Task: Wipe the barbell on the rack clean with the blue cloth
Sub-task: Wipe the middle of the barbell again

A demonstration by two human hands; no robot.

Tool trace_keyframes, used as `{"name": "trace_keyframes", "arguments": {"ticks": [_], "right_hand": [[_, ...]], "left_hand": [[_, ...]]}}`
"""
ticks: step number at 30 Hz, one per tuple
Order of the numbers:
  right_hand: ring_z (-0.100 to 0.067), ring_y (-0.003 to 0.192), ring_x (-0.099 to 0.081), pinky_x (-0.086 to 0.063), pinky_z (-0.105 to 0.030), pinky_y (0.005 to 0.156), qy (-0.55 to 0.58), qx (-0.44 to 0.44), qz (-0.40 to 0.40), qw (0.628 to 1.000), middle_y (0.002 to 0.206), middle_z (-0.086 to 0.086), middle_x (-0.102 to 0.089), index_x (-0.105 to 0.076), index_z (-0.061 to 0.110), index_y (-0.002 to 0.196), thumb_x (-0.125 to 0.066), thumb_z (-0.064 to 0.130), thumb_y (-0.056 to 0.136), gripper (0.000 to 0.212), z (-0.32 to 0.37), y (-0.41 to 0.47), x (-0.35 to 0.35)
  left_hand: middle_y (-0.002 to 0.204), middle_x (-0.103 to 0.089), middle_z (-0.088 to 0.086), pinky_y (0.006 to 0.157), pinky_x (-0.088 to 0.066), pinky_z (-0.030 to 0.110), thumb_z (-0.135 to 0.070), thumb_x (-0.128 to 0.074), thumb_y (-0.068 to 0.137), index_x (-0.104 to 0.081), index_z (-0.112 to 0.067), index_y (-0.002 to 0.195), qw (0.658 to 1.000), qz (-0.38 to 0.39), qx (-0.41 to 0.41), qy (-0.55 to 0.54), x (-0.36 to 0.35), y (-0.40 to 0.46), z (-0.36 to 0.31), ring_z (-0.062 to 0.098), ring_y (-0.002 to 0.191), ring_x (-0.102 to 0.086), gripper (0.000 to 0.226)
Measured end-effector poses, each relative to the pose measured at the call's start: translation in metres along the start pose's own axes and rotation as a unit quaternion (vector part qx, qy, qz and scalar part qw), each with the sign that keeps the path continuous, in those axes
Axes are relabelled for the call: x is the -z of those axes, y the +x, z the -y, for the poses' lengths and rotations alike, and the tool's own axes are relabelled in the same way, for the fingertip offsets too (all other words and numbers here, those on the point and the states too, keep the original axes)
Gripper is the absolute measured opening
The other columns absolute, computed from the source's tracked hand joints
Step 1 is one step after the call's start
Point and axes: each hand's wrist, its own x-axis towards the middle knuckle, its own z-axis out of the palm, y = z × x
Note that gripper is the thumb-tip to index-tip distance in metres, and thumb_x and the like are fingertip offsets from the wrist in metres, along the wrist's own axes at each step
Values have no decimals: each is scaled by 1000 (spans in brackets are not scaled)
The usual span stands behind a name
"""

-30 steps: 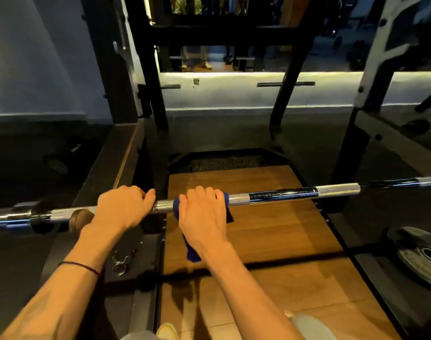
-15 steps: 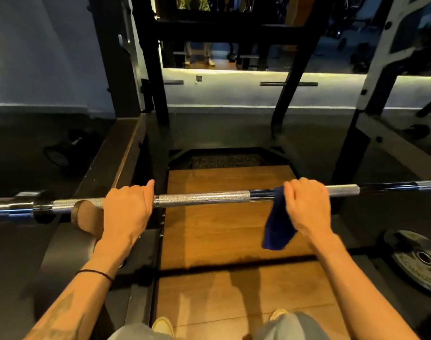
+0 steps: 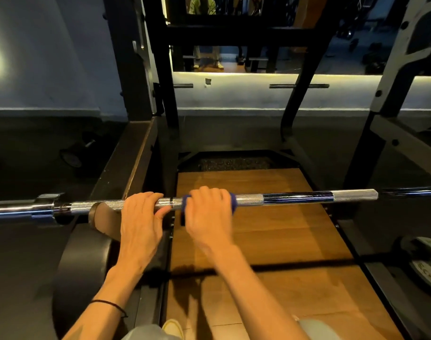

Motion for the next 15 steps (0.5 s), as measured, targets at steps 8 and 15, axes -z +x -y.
{"name": "trace_keyframes", "arguments": {"ticks": [8, 15], "right_hand": [[-37, 62, -53, -35, -49, 59, -60, 33, -50, 996, 67, -9, -54, -51, 19, 66, -39, 28, 95, 32, -121, 2, 10], [-38, 68, -52, -40, -52, 72, -139, -133, -78, 978, 68, -17, -55, -51, 12, 67, -31, 23, 94, 36, -253, -21, 50]], "left_hand": [[111, -63, 4, 84, -53, 41, -8, -75, 82, -65, -12, 119, 995, 87, -13, 50, 25, 14, 7, 24, 103, -59, 38], [100, -64, 10, 72, -53, 43, 1, -80, 73, -66, -5, 113, 994, 48, -58, 84, 25, 12, 5, 29, 87, -61, 43]]}}
